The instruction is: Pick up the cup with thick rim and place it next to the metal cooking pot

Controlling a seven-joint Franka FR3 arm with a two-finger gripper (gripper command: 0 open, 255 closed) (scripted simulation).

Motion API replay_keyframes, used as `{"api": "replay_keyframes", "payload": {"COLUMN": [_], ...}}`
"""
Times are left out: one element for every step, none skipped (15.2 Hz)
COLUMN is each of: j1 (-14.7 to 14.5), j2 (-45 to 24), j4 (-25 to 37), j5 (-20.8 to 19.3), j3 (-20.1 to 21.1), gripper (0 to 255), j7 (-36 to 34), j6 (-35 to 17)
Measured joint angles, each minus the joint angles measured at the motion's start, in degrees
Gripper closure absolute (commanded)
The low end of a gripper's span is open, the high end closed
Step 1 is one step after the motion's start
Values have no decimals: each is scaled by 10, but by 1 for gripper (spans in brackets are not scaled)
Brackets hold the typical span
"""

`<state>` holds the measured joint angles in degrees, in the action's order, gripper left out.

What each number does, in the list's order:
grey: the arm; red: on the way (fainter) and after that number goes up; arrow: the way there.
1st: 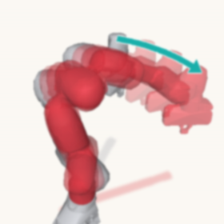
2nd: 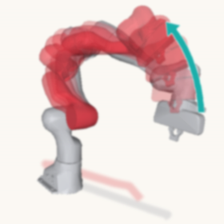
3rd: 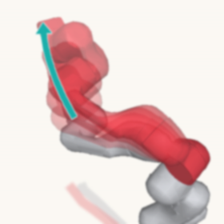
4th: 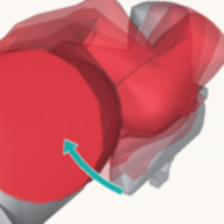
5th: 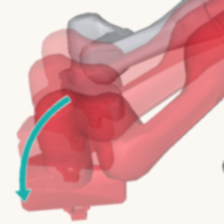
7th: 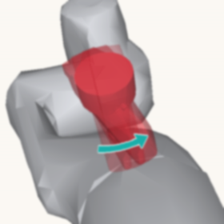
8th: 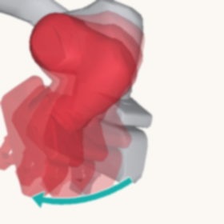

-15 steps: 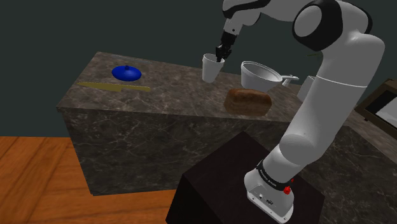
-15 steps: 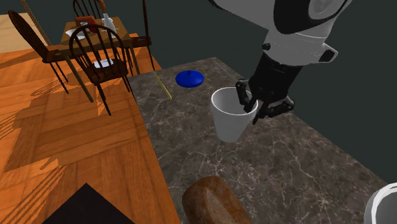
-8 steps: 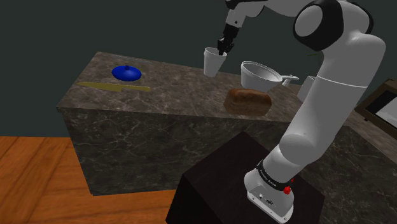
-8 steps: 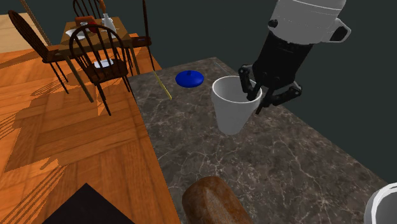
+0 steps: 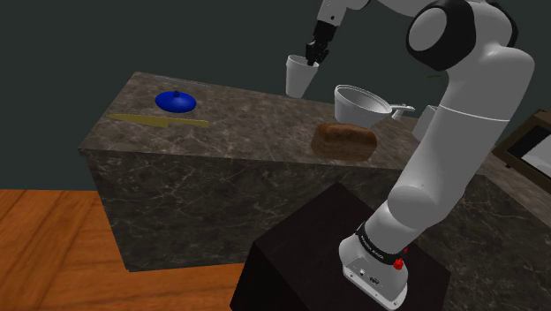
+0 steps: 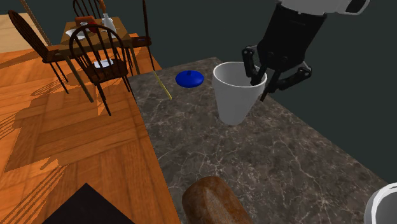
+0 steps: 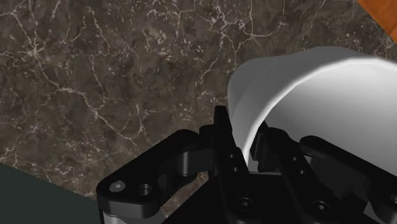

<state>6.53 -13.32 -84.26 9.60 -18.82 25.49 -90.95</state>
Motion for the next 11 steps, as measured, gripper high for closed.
{"api": "replay_keyframes", "payload": {"j1": [1,2,3,4,5,5,6,7,9,12,15], "j2": [-2,-4,-8,-10,-10,-9,-12,-13,-17,-13,-4], "j4": [11,23,35,45,53,60,72,81,94,92,81], "j5": [1,1,2,3,3,3,4,4,6,4,1], "j3": [0,0,-1,-1,-1,-1,-1,-2,-2,-4,-7], "gripper": [255,255,255,255,255,255,255,255,255,255,255], "j7": [-1,-1,-1,-2,-2,-2,-3,-4,-3,2,8], "j6": [9,19,28,36,43,51,61,69,77,80,79]}}
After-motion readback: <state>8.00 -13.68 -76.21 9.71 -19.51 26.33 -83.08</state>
